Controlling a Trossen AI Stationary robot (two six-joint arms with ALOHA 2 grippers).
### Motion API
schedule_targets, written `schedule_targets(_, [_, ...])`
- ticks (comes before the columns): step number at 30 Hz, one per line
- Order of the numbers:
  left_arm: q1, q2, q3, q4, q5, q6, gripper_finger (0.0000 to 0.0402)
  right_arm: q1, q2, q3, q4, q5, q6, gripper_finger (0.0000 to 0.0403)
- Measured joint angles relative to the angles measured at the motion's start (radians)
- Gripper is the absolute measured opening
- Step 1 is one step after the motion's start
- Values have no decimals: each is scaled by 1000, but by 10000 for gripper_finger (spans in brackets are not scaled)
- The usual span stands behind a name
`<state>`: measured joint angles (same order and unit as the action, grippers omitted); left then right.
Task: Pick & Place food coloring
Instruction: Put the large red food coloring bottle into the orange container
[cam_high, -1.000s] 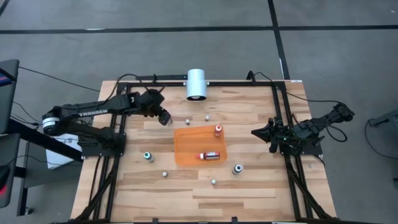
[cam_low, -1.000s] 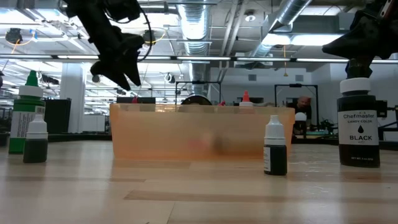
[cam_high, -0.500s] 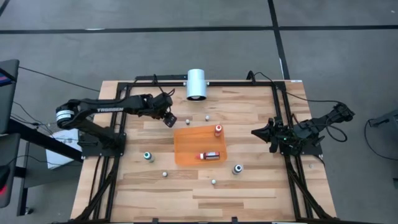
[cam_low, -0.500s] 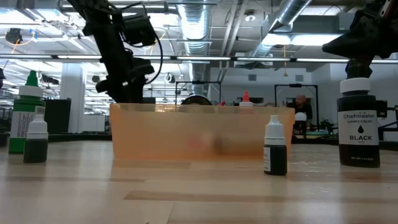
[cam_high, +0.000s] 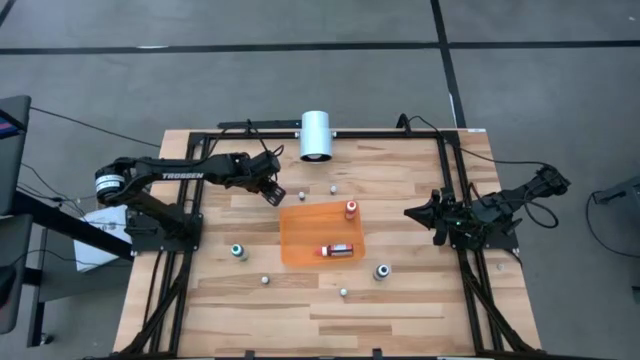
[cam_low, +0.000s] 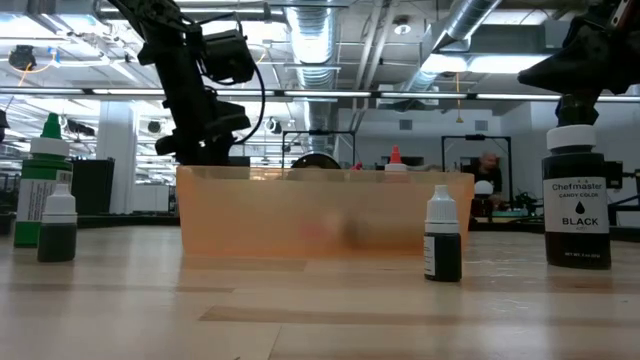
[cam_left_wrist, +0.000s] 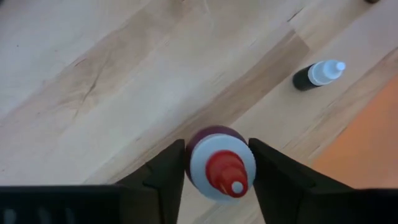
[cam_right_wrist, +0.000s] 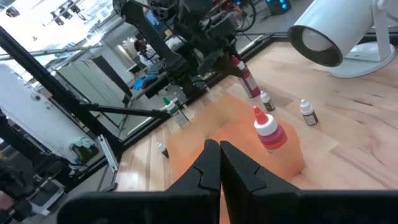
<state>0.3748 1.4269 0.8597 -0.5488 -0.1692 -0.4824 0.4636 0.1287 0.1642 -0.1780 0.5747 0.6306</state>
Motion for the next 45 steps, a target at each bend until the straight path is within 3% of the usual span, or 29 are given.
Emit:
schedule_targets(2, [0,0,0,0,0,0,125,0,0,0,0,0,0,0])
schedule_targets(10, [0,-7,14,-42,-18,0,124,0,0,0,0,0,0,0])
schedule_targets(19, [-25,-41,289,-292,-13,-1,124,0,0,0,0,0,18,0])
schedule_targets(29, [-178,-43,582,-336,235,103,121,0,0,0,-1,1,18,0])
schedule_targets(34, [-268,-43,605,-316,365,127,121,0,0,0,-1,1,18,0])
schedule_targets(45, [-386,-37,605,-314,328,50,118,0,0,0,-1,1,17,0])
